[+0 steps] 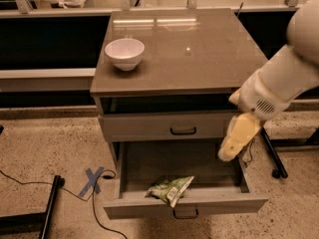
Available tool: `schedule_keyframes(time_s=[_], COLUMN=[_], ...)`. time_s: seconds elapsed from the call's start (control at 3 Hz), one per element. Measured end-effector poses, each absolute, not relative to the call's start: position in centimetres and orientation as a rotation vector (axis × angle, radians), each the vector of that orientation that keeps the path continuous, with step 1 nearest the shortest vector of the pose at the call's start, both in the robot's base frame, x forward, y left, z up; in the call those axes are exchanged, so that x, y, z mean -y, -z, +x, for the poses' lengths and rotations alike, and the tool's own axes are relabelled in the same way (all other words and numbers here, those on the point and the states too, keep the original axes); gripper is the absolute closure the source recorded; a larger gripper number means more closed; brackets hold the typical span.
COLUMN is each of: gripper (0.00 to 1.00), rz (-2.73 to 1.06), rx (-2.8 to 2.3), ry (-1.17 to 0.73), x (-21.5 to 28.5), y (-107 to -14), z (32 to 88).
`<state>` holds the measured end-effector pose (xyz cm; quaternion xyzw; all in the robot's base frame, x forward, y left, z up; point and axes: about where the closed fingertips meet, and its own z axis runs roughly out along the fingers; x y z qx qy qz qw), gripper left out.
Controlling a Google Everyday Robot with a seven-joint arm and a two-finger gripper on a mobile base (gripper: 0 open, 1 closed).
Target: Pick green jalapeno chip bag from middle drawer and place on counter
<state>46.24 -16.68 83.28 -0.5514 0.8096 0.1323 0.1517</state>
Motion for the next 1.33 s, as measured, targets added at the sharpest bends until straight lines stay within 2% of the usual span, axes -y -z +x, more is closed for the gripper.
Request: schedule_keyframes(time_s=[0.33,0.67,1.0,1.33], gripper=[0.0,0.0,0.0,0.0], rz=[-1.493,-1.423,-1.392,-1.15], rx=[-2.342,-2.326,-2.475,-2.672], ry=[-0.409,-0.353,-0.427,-0.549], x=[16.9,17.5,18.1,20.2], y=[-77.0,-75.9,-72.4,-66.5], z=[44.7,45.8,46.7,46.6])
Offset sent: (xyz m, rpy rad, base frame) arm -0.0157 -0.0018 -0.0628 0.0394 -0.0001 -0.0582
